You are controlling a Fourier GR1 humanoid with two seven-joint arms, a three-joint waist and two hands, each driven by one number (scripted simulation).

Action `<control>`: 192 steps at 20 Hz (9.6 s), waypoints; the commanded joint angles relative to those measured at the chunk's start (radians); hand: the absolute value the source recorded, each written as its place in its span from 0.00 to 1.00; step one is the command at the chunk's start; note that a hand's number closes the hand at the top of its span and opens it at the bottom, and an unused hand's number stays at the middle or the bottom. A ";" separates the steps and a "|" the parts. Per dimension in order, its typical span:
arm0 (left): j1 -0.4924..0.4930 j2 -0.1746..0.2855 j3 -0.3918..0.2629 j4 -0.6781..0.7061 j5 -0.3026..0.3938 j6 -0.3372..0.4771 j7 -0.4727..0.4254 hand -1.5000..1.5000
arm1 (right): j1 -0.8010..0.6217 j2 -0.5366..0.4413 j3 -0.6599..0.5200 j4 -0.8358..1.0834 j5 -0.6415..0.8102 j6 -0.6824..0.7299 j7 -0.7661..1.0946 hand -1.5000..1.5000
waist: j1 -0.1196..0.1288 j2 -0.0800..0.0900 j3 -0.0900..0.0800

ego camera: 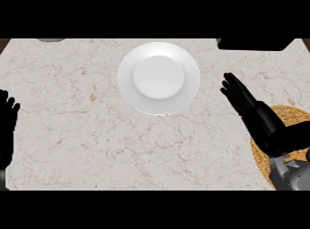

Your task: Pick the squash from the placemat and place it in the plate

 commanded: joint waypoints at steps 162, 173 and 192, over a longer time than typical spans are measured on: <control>-0.418 -0.184 0.019 0.014 -0.256 -0.437 0.118 0.50 | -0.961 0.439 -0.301 1.238 0.807 -0.727 0.197 0.00 | 0.080 0.013 0.034; -0.321 -0.173 0.057 -0.078 -0.246 -0.424 0.163 0.50 | -0.824 0.439 -0.433 1.122 0.589 -0.766 -0.066 0.00 | 0.011 -0.011 0.033; -0.305 -0.150 0.129 -0.015 -0.250 -0.455 0.099 0.50 | -0.073 0.214 -0.277 0.148 0.596 -0.441 0.144 0.00 | -0.028 -0.021 0.032</control>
